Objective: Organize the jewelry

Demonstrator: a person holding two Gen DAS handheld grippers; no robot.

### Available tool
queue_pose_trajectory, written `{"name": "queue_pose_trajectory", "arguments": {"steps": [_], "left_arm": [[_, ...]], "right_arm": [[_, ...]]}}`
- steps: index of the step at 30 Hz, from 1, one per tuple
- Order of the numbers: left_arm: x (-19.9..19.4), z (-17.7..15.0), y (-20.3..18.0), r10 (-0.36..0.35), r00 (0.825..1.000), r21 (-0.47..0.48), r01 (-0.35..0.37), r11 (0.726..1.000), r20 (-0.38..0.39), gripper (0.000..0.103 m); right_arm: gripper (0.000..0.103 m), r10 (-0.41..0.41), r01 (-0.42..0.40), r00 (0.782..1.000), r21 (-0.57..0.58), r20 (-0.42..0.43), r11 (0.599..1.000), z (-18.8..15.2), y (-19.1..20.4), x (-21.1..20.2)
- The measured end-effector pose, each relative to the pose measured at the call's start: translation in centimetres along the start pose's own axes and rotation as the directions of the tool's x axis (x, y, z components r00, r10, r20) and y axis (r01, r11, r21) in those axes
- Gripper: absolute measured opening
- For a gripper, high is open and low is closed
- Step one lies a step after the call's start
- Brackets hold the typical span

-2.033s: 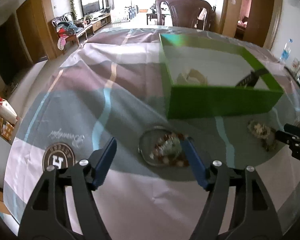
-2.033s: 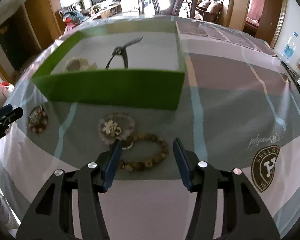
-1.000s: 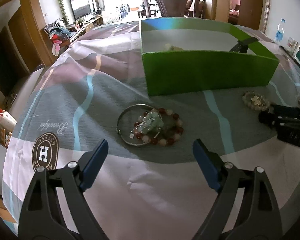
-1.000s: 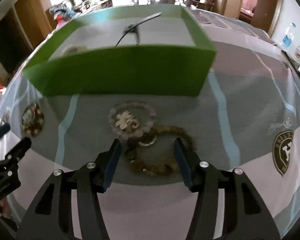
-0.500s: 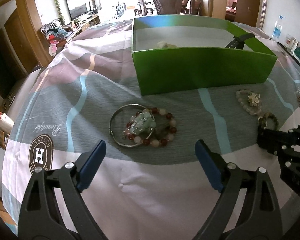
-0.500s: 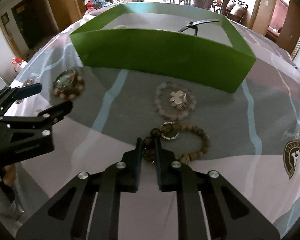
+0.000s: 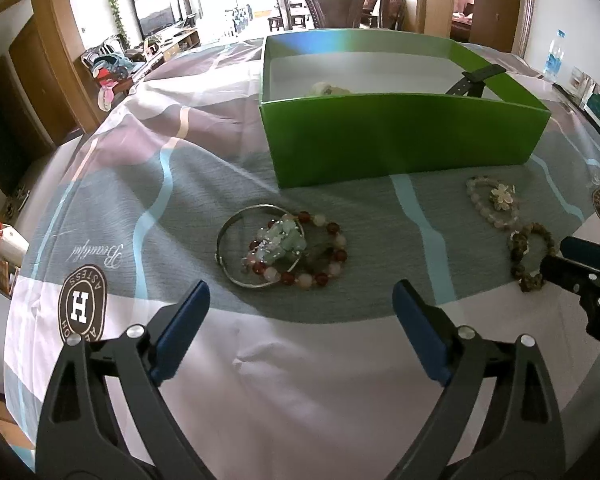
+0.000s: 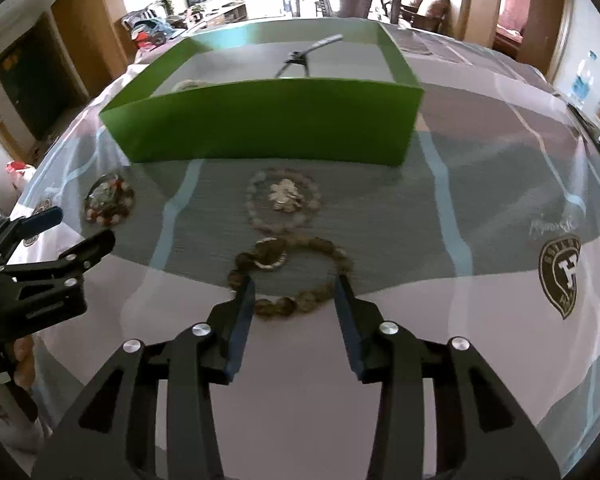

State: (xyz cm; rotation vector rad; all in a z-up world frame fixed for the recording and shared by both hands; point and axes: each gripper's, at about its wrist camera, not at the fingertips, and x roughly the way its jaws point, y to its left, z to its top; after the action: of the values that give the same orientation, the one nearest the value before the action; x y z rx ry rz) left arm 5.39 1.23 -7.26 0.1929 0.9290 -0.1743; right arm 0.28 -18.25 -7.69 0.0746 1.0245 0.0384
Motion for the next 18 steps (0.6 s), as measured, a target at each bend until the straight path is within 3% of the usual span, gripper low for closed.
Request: {"name": "queue_pose_trajectory", "arguments": {"steps": [18], "left_arm": [[-0.11, -0.39, -0.69, 0.009, 1.0, 0.023, -0.008, 1.0, -0.008, 0.094]], "right_arm": [[0.042, -0.013, 0.013, 1.0, -0.014, 0.01, 1.0, -0.6, 0.54, 0.89]]}}
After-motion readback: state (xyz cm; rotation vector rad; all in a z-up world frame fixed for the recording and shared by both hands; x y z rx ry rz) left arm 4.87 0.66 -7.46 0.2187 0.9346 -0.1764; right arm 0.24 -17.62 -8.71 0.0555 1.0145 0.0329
